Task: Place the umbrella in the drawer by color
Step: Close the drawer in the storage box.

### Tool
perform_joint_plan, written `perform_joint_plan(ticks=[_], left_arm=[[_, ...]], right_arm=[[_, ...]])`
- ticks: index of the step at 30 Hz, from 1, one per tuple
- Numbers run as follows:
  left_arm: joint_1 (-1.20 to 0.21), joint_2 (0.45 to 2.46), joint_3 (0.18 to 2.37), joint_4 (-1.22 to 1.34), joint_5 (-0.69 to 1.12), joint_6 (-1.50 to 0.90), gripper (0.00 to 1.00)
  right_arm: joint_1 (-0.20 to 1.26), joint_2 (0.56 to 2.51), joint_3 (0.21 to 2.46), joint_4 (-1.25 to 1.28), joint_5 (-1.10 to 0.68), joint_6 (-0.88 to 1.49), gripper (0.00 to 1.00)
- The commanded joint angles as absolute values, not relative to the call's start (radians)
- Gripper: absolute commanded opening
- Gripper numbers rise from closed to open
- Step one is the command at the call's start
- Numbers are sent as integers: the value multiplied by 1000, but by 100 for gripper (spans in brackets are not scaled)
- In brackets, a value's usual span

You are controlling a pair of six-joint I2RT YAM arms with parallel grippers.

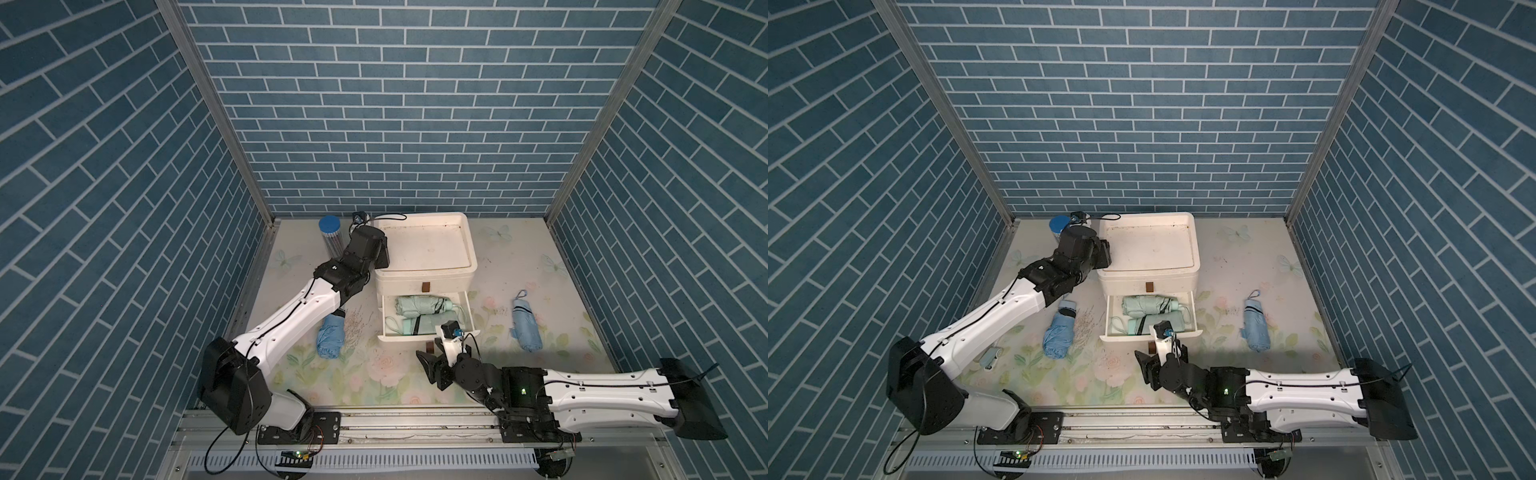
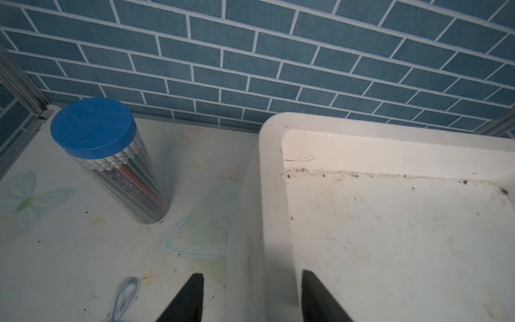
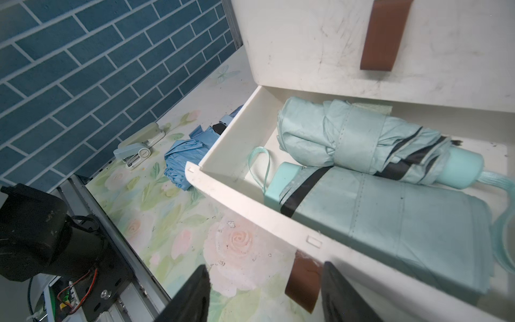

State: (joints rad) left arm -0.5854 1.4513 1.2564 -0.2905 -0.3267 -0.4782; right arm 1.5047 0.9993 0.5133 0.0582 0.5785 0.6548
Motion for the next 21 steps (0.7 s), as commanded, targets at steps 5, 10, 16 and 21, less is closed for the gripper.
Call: perform_joint_plan(ticks=[5,10,16,21], left_arm=[[-578,1487,1280,-250,-273,-489,35],[-579,1477,1254,-233,-241,-492,25],[-579,1479,1247,-233,-231,-491,16],[-580,1478,1244,-233,-214,-486,7]], right_arm=[[1534,1075,491,149,647,706,62],[1524,1141,504,117,711,747,61],[1489,1241,569,96,739,745,57],[1435,1251,590,151,728,704,49]])
